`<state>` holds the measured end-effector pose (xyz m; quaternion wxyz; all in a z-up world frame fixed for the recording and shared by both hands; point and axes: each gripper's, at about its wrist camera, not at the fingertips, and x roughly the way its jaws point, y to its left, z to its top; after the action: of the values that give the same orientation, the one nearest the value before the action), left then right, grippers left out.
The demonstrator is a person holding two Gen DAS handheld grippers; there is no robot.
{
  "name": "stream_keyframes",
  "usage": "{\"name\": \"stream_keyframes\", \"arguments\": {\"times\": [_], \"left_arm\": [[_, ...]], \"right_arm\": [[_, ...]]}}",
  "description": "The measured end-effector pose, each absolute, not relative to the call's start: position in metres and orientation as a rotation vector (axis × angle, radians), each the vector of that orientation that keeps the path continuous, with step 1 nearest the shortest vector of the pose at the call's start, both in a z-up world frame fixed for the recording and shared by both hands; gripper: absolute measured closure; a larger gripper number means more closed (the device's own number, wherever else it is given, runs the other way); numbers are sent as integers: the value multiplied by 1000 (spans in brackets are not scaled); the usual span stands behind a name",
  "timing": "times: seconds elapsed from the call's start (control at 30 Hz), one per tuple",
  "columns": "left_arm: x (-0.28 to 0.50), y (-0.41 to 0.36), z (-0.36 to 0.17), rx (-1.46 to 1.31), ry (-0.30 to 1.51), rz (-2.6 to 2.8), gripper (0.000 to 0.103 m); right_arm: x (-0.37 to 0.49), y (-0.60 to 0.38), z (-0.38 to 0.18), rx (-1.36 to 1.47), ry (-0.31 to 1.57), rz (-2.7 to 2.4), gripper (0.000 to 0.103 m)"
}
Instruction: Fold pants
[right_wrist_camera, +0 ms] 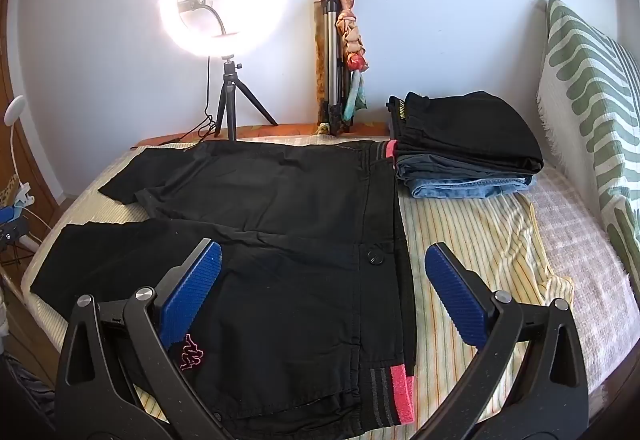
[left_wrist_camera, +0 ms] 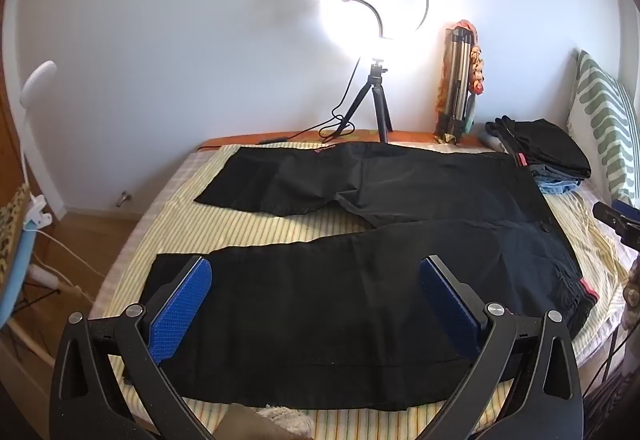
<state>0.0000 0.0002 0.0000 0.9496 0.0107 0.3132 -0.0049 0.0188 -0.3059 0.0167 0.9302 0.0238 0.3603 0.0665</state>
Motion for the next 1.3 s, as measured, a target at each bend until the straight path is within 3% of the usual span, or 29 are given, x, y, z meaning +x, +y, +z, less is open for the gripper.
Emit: {"name": "stream_keyframes", "arguments": {"times": [1.3], "left_arm": [[0,0,-3,3,633,-3,0]], "right_arm": [[20,-307,22,52,731,132,0]]}}
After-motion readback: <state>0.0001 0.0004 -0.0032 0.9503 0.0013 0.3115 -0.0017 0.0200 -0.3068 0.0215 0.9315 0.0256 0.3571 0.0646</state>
